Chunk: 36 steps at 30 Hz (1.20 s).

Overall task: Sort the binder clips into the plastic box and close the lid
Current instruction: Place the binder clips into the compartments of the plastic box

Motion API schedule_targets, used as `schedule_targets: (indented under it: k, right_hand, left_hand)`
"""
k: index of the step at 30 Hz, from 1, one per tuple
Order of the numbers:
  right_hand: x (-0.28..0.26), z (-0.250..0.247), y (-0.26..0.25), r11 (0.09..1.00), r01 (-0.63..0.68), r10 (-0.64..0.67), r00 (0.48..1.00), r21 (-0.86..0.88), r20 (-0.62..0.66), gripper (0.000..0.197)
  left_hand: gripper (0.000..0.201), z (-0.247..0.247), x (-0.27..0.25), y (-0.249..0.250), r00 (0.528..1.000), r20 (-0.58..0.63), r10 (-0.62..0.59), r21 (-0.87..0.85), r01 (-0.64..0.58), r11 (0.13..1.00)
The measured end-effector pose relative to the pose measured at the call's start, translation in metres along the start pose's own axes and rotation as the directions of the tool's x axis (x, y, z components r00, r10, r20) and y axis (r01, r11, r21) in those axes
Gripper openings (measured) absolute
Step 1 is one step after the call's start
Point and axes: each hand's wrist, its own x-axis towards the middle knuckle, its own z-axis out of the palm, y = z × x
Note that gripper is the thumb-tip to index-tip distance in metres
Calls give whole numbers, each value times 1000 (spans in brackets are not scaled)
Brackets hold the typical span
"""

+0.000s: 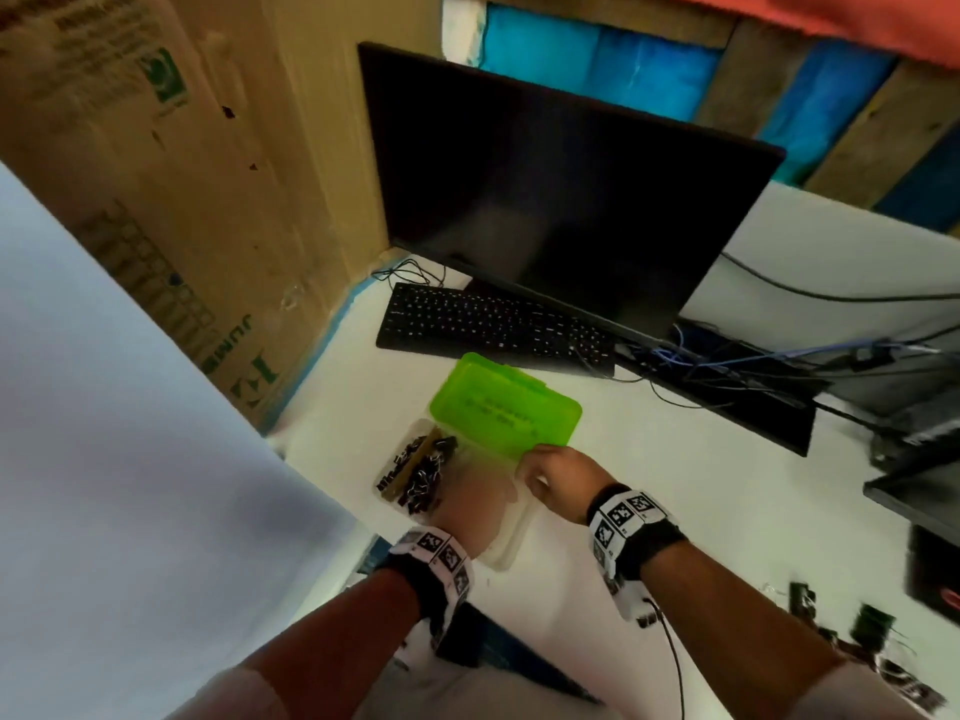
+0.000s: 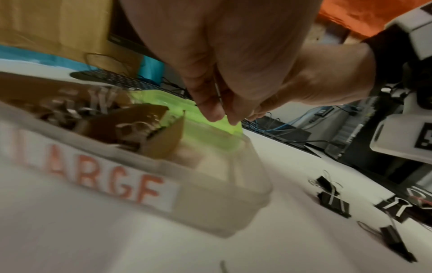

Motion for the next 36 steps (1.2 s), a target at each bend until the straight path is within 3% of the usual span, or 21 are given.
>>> schedule_targets:
  k: [4,8,12,17,22,25,28,32,36]
  right_hand:
    - [-45,-6,40,986,-160,162,985,37,-61,23]
    - [-76,-4,67,961,-266,271,960,75,-65,22]
    - [-64,-2,58,970,-218,225,973,108,-51,21]
    - [-17,0,20,987,-80,88,995,142,-50,22]
    - [5,-2,-1,990,-4,10,999,138,-46,23]
    - [13,2,-5,989,4,3,999,145,-47,22]
    - [23,6,-12,995,6,-3,1000,101,-24,24]
    - [30,12,-20,996,4,-5,1000,94,1,23]
    - [27,17,-22,996,19,-21,1000,90,15,22]
  left_hand:
    - [20,19,20,26,992,106,69,-72,-61,996]
    - [25,2,38,16,996,-85,-28,-36,25,999]
    - [37,-35,44,-16,922,-276,-272,-36,273,961]
    - [26,-51,40,-31,902,-141,-408,67,420,905]
    - [23,-50,37,-30,906,-100,-412,87,421,903]
    - [19,-52,33,-25,933,-192,-305,188,340,921]
    - [15,-50,27,-22,954,-230,-190,13,198,980]
    - [16,-47,16,-15,959,-158,-234,-31,232,972]
    - [19,-42,8,-17,963,-41,-265,54,267,962]
